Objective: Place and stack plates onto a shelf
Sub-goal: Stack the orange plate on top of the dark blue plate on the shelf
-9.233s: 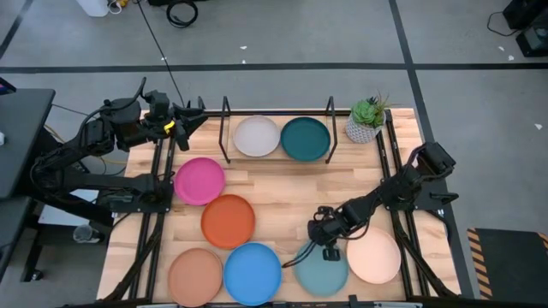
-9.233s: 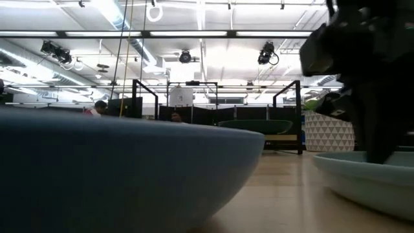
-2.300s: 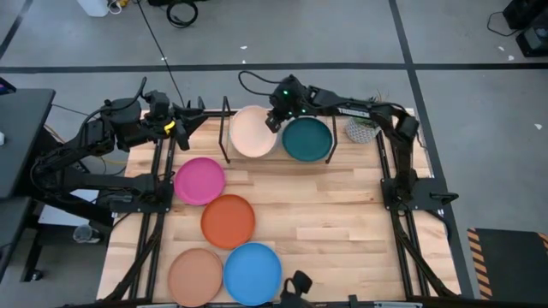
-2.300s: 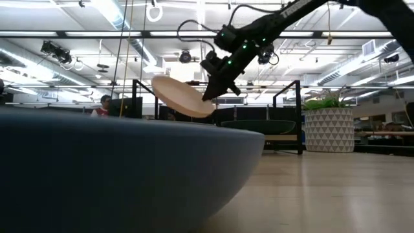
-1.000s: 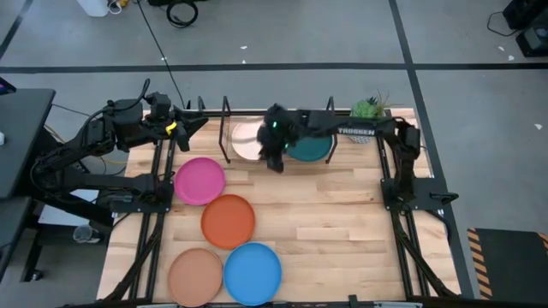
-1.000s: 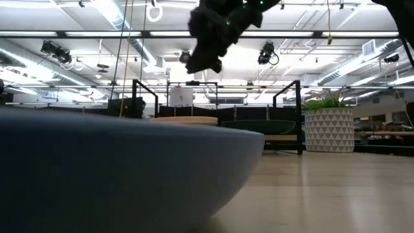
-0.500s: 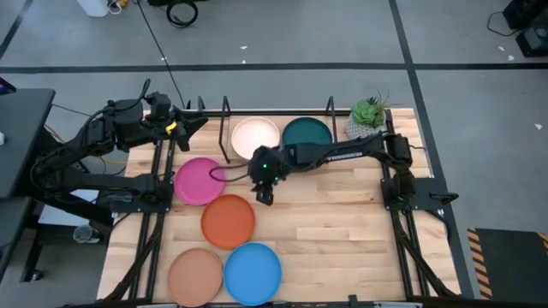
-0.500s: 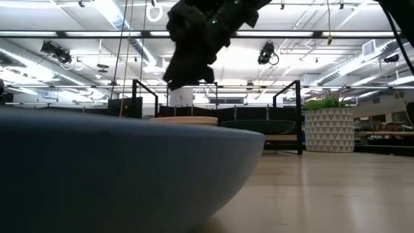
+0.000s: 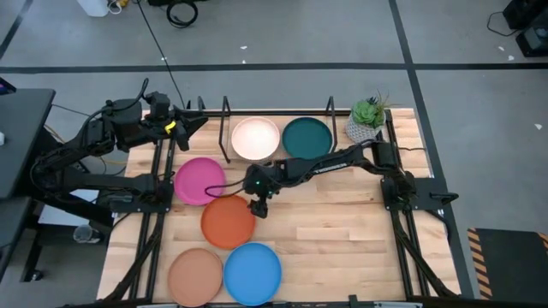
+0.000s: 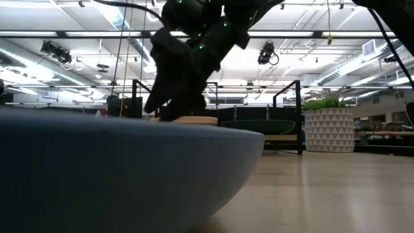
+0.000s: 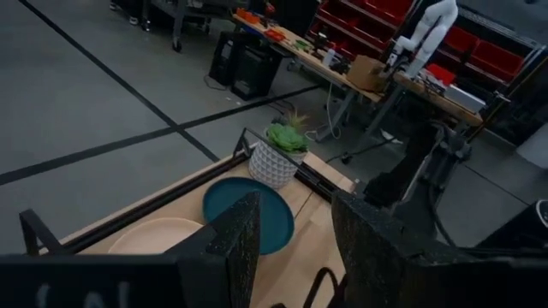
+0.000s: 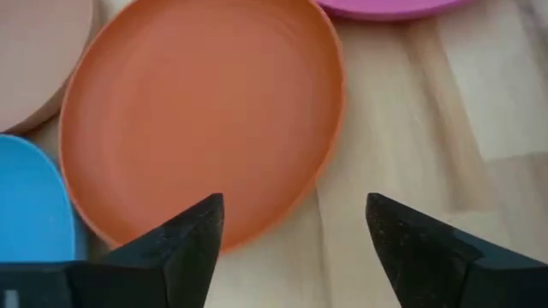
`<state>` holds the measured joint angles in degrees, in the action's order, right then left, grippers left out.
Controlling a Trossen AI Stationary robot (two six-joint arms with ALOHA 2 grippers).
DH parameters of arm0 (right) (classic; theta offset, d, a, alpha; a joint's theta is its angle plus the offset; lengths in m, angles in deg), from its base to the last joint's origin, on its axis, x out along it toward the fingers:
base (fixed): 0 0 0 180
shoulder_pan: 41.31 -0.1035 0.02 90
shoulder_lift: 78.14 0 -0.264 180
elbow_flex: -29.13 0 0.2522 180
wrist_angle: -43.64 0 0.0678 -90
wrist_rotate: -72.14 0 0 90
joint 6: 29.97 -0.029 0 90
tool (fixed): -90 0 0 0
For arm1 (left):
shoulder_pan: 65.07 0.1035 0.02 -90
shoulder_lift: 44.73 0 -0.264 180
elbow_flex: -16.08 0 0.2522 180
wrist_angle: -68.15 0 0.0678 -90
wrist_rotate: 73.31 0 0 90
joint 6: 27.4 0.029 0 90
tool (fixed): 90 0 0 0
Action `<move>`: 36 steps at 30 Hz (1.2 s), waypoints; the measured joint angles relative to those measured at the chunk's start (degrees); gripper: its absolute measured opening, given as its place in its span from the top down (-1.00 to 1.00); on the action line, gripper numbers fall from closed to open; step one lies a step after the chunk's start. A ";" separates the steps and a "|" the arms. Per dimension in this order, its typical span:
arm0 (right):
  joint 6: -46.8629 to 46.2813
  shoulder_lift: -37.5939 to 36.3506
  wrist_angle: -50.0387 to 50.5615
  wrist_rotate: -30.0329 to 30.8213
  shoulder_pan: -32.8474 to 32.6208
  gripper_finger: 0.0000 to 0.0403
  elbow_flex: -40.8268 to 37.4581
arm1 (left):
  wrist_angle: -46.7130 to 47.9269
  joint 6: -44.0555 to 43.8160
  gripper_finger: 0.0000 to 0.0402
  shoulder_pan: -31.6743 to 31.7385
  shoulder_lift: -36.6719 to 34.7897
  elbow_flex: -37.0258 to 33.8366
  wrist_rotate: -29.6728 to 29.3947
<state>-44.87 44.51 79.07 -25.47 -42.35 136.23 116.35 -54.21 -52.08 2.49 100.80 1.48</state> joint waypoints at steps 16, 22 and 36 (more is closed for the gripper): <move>4.46 2.95 -10.14 9.68 -2.38 -0.17 0.17 | -0.40 0.02 0.24 0.02 0.02 0.00 -0.17; 4.42 4.82 -12.22 9.62 -2.62 -0.05 0.09 | -0.31 0.04 0.24 0.00 0.01 0.00 -0.22; 6.04 5.73 -13.06 11.21 -2.95 0.06 0.04 | -0.05 0.14 0.24 0.01 0.01 0.00 -0.23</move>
<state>-38.83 50.24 66.02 -14.26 -45.30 136.27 116.30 -54.06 -52.08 2.50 100.80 1.26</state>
